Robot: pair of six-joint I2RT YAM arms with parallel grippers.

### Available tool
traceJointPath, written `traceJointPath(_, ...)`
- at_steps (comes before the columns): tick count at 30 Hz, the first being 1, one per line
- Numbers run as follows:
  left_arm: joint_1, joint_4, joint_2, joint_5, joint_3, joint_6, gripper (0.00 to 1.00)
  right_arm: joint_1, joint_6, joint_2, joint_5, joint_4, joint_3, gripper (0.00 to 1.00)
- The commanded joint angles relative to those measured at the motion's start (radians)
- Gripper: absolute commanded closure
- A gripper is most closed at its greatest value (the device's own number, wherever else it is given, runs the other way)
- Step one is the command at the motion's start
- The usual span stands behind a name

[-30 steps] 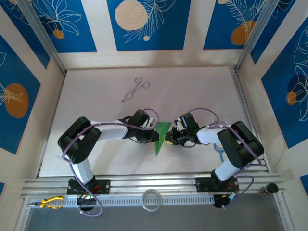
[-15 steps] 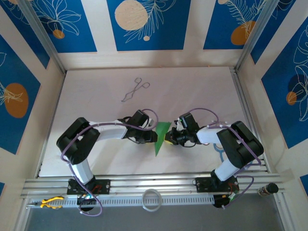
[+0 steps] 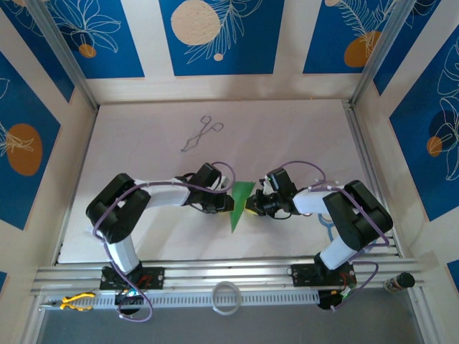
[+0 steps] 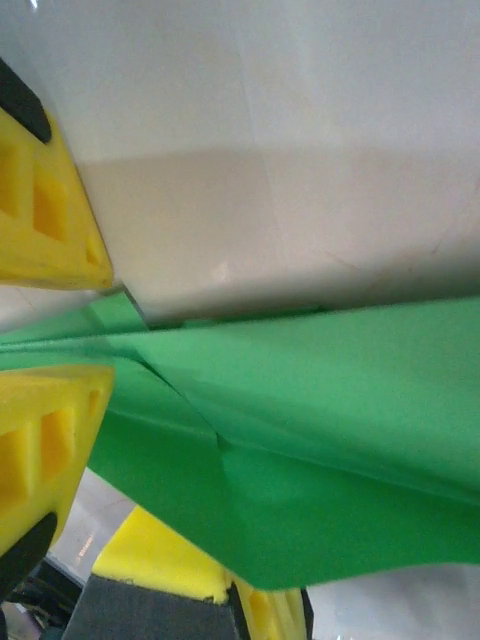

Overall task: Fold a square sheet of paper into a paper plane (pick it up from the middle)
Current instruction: Move a paper plane to the center of the table.

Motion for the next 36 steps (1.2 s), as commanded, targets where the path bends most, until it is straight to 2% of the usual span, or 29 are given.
traceJointPath(1,-0.011,0.064,0.025,0.052,0.007,-0.018,0.75,0.014,0.007,0.023,-0.017,0.009,0.019,0.89)
traceJointPath(20,-0.012,0.061,0.017,0.055,-0.001,-0.006,0.75,0.016,0.006,0.026,-0.018,0.011,0.021,0.89)
traceJointPath(26,-0.022,0.032,0.029,0.066,0.029,0.024,0.79,0.016,0.009,0.024,-0.018,0.015,0.017,0.89)
traceJointPath(36,-0.031,0.036,0.061,0.1,0.06,0.032,0.77,0.016,0.006,0.025,-0.018,0.007,0.021,0.89)
